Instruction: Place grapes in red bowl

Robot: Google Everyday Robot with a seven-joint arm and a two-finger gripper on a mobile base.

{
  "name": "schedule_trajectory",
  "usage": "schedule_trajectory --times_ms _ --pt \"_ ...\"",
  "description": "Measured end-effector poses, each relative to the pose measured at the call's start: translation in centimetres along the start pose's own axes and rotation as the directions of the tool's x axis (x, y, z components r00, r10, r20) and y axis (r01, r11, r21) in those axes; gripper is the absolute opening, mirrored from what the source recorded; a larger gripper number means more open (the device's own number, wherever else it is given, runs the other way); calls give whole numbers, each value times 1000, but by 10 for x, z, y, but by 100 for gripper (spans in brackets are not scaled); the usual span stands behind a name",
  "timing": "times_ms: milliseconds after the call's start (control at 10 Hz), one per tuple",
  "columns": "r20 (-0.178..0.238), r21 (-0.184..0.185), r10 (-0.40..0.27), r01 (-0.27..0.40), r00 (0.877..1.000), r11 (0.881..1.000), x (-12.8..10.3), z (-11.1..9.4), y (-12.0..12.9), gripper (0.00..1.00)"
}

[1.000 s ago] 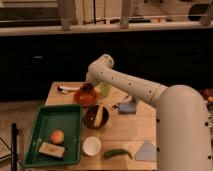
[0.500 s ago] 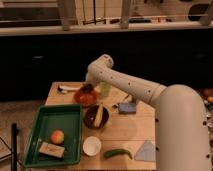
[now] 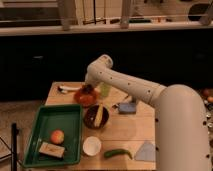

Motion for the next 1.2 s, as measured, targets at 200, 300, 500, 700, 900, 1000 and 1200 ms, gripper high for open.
schedule_trajectory --times_ms 200,300,500,700,900,1000,1200 --pt "3 3 -2 2 1000 1000 -2 0 -1 80" --pt "4 4 -4 4 1000 1000 -3 0 -2 80" --pt "3 9 -5 5 1000 1000 -4 -1 -3 80" --pt "-6 21 -3 3 1000 1000 -3 -3 -4 80" --pt "-34 31 11 -10 999 999 0 -8 -3 80" --pt "-45 35 17 -15 999 999 1 -10 -3 80" --pt "-64 48 23 -20 998 999 3 -13 -4 80"
